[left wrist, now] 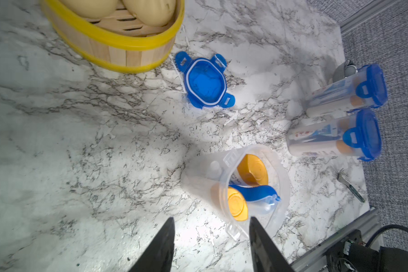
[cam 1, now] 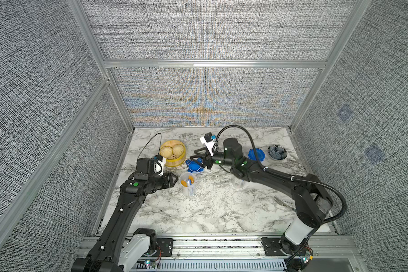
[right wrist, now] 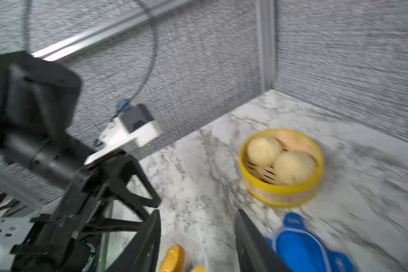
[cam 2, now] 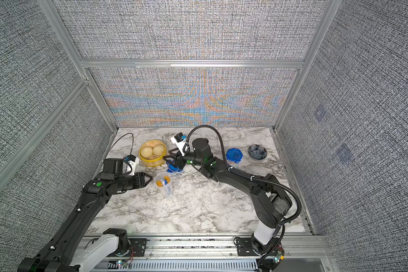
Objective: Pack away toiletry kits
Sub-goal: Place the toiletry item into the container, then pick up the lid from the center of the board.
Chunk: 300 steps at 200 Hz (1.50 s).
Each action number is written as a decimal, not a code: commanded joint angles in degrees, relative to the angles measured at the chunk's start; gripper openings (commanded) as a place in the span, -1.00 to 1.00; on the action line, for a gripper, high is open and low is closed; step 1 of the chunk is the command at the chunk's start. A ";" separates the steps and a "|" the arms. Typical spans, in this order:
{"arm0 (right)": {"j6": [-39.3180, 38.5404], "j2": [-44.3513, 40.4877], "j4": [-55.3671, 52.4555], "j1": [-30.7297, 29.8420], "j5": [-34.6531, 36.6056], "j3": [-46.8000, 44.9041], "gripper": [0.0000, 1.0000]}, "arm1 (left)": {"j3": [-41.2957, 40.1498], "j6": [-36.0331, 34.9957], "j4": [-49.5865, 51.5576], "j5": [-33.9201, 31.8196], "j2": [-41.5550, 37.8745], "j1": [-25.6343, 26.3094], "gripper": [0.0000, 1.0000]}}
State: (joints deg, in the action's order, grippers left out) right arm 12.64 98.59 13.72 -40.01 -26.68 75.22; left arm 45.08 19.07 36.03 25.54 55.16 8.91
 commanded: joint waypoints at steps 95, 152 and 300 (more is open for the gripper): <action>-0.20 35.05 -67.14 6.43 4.78 48.55 -0.12 | -0.27 11.31 -18.89 -3.98 11.54 -0.03 0.29; -0.39 37.00 -69.02 5.78 5.24 50.35 -0.19 | 2.04 9.07 -22.87 2.21 18.82 0.21 0.21; 18.99 35.39 -55.86 3.82 -0.68 37.62 -0.31 | -1.00 5.44 -20.65 0.73 14.96 0.67 0.18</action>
State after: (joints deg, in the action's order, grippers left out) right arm 23.44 133.43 -48.47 -36.34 -25.76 114.19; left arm 44.34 25.67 15.11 26.50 70.83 9.61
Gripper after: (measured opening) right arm 0.345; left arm 0.590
